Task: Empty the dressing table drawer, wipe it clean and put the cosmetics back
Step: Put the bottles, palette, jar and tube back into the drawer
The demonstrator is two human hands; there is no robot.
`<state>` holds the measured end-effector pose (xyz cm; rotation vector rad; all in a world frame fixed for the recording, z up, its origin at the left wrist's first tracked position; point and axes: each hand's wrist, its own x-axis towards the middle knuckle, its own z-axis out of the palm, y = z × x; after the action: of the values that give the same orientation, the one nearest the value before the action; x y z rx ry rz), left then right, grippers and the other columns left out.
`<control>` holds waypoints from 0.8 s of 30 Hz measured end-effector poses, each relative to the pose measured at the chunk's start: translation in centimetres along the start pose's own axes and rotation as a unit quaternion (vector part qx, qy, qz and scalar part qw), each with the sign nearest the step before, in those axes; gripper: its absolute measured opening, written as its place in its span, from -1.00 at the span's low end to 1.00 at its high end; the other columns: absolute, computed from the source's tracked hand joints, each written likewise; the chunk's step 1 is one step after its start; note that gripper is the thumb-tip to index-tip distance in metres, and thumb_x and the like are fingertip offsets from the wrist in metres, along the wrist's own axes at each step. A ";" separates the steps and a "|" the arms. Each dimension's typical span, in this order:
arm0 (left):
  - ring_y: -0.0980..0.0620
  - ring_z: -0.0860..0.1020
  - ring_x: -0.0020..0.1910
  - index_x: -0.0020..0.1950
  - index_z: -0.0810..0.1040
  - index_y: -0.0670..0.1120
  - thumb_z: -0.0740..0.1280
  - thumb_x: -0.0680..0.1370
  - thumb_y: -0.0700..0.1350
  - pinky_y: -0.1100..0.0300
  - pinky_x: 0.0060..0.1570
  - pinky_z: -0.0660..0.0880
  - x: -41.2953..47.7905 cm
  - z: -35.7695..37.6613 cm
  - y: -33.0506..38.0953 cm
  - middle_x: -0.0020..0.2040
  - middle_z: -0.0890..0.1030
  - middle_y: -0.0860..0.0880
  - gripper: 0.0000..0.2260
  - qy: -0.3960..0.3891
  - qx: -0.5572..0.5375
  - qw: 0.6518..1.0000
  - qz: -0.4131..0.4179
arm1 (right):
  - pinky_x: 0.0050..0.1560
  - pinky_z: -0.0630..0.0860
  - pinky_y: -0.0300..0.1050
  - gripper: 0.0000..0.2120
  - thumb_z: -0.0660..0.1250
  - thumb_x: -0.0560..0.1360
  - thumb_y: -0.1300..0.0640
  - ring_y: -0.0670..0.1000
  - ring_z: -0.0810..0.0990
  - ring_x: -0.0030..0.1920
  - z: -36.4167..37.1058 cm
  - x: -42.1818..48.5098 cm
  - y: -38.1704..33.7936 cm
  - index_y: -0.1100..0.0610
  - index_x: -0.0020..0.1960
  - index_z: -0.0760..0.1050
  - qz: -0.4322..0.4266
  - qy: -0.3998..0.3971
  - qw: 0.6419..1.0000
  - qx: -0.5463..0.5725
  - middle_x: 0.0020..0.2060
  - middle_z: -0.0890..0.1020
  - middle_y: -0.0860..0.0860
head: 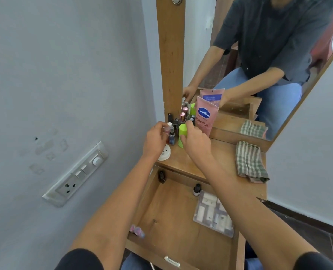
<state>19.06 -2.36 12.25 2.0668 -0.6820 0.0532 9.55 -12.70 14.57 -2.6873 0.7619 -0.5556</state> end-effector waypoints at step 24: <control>-0.07 0.57 -0.26 -0.06 0.38 -0.15 0.11 0.50 -0.41 0.48 -0.29 0.44 0.3 -2.1 0.0 -0.21 0.58 -0.21 -0.81 0.057 -0.072 0.995 -0.029 | -0.17 0.53 -0.01 -0.74 0.19 0.58 0.18 0.20 0.61 -0.06 -1.4 1.0 -3.0 0.17 0.26 0.41 -0.108 -0.024 0.992 -0.059 0.07 0.53 0.13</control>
<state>19.76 -0.78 13.49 1.9290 -0.5402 0.0853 11.06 -11.00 17.18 -2.9031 0.5082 -0.5084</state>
